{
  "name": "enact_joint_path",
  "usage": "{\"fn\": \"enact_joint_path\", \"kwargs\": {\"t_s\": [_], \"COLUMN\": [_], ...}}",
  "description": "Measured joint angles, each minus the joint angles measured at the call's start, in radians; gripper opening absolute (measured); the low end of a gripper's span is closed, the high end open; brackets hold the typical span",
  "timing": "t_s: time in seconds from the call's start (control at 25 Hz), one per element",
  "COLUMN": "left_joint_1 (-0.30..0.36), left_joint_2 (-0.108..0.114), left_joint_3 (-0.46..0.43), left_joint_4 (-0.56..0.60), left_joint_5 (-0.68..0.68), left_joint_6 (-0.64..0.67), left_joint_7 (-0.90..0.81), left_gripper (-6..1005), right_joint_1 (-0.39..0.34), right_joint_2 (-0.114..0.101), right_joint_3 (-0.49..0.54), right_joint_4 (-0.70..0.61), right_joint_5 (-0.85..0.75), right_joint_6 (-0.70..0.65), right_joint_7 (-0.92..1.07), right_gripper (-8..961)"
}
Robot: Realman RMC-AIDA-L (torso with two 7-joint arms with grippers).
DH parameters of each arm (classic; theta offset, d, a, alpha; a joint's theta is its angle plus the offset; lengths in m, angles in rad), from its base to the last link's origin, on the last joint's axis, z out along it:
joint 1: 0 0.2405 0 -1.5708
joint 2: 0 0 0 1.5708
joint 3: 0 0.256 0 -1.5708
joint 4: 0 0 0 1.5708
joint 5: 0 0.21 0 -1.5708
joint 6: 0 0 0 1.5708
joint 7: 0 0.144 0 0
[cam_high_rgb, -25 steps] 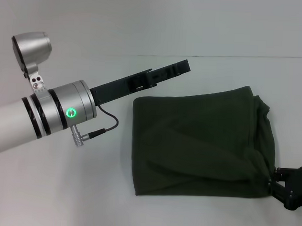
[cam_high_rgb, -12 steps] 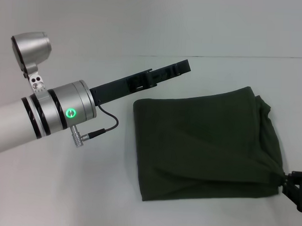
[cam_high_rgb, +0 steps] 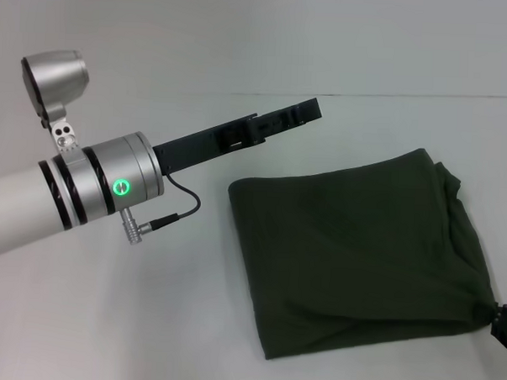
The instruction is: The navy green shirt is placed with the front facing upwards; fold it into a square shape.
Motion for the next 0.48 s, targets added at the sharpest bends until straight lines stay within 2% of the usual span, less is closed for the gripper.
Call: {"fn": "enact_joint_path", "kwargs": {"t_s": [0.16,0.48], "left_joint_1": [0.004,0.013], "left_joint_2": [0.0,0.012], "left_joint_3": [0.0,-0.012], "left_joint_4": [0.0,-0.003], "left_joint_5": [0.0,0.015], "left_joint_6": [0.002,0.016], "left_joint_7": [0.0,-0.02], "left_gripper": [932,932], "right_joint_1": [0.002,-0.004], "right_joint_2": [0.0,-0.009], "right_joint_3": [0.005,0.066], "right_joint_4": [0.007,-0.004], "right_joint_5": [-0.008,-0.005], "right_joint_6": [0.026,-0.071], "right_joint_7": [0.013,-0.046], "right_gripper": [46,86]}}
